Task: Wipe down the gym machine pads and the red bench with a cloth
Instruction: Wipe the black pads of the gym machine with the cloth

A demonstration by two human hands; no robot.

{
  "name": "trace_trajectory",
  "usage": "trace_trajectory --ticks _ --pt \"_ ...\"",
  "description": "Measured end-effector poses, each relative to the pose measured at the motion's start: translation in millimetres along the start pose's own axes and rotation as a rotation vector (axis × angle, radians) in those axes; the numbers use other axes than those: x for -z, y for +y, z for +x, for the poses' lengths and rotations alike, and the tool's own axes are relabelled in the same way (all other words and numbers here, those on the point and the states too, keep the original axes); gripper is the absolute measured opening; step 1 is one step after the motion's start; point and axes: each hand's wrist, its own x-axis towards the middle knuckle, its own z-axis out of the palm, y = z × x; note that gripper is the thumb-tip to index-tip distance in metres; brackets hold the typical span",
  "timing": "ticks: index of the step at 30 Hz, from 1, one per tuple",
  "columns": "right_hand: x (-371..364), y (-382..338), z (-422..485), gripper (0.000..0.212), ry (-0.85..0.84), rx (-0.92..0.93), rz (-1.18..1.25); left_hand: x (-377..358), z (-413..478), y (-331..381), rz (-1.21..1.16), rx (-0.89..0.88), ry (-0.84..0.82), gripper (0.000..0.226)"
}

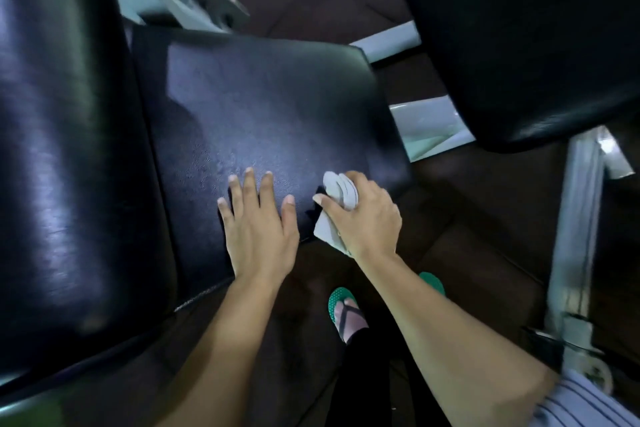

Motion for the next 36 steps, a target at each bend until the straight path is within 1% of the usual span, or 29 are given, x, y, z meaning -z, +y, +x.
trace_trajectory --ticks 2,5,7,10,15,18,24,29,36 --pt "21.6 7.8 -16.2 0.053 0.010 -0.057 0.017 9.4 -9.9 15.0 -0.044 -0.022 -0.018 0.065" --pt "58.2 20.6 -44.5 0.050 0.038 -0.137 0.025 26.6 -29.3 41.0 -0.085 -0.080 -0.085 0.054" --pt "85.4 29.3 -62.9 0.050 0.060 -0.192 0.017 38.8 -44.4 59.3 -0.085 -0.138 -0.127 0.053" --pt "127.4 42.7 -89.7 0.052 0.089 -0.284 0.005 55.9 -70.5 87.6 -0.059 -0.255 -0.178 0.053" --pt "195.5 69.7 -141.0 0.054 0.170 -0.380 -0.002 76.0 -123.1 138.9 -0.027 -0.489 -0.223 0.054" --pt "223.8 82.6 -173.0 0.055 0.197 -0.449 0.006 79.0 -149.6 161.9 0.007 -0.581 -0.242 0.054" --pt "280.3 129.6 -292.5 0.052 0.384 -0.622 0.059 83.0 -255.9 208.0 0.076 -0.835 -0.253 0.053" --pt "309.7 172.4 -395.8 0.052 0.477 -0.774 0.044 65.7 -357.9 234.0 0.133 -1.052 -0.305 0.051" --pt "342.5 231.1 -509.6 0.053 0.621 -0.965 0.052 37.5 -478.8 275.1 0.153 -1.255 -0.409 0.050"
